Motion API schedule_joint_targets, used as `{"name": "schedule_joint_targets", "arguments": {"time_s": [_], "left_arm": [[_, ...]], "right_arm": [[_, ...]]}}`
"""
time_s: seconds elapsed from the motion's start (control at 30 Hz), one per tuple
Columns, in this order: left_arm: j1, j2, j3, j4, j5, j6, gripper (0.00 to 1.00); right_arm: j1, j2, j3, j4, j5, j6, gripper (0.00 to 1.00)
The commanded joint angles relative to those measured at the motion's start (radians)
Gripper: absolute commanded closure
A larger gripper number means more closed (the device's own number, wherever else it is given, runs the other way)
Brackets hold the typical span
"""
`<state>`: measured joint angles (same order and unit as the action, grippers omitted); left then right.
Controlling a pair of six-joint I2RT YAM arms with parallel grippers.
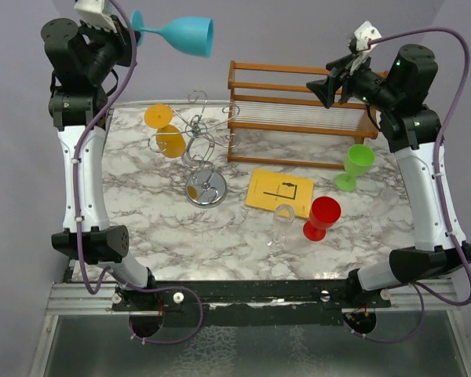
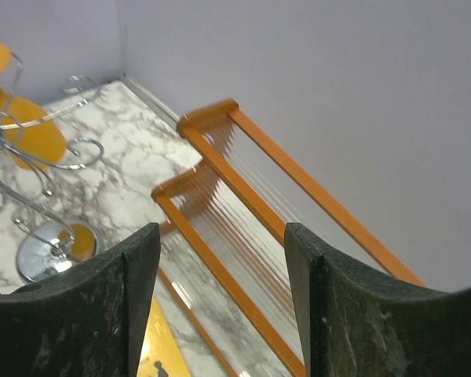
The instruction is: Place the wine glass upside down on the wine glass rack
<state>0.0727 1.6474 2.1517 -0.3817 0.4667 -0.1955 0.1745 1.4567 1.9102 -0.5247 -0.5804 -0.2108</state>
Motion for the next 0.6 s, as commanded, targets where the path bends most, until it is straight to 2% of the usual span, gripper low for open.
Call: {"name": "schedule_joint_targets", "arguments": {"time_s": [0.0, 0.07, 0.13, 0.4, 0.57], "left_arm": [[-0.007, -0.046, 0.037, -0.068, -0.314, 0.385, 1.00], [-0.015, -0.044, 0.040, -0.065, -0.386, 0.485, 1.00], [-0.037, -0.041, 0.041, -0.056, -0.482, 0.594, 1.00], [-0.208, -0.024, -0.062, 0.076, -0.777, 1.036, 1.00], [-0.278, -0.001, -0.123, 0.094, -0.795, 1.211, 1.00]], "right_arm": [[-0.004, -0.020, -0.095, -0.031, 0.077, -0.122, 0.30], [-0.004, -0.030, -0.134, -0.028, 0.091, -0.136, 0.20], [-0.004, -0.044, -0.176, -0.016, 0.106, -0.140, 0.17], [-0.004, -0.089, -0.269, 0.001, 0.101, -0.128, 0.16], [-0.004, -0.106, -0.286, -0.001, 0.113, -0.137, 0.16]]}}
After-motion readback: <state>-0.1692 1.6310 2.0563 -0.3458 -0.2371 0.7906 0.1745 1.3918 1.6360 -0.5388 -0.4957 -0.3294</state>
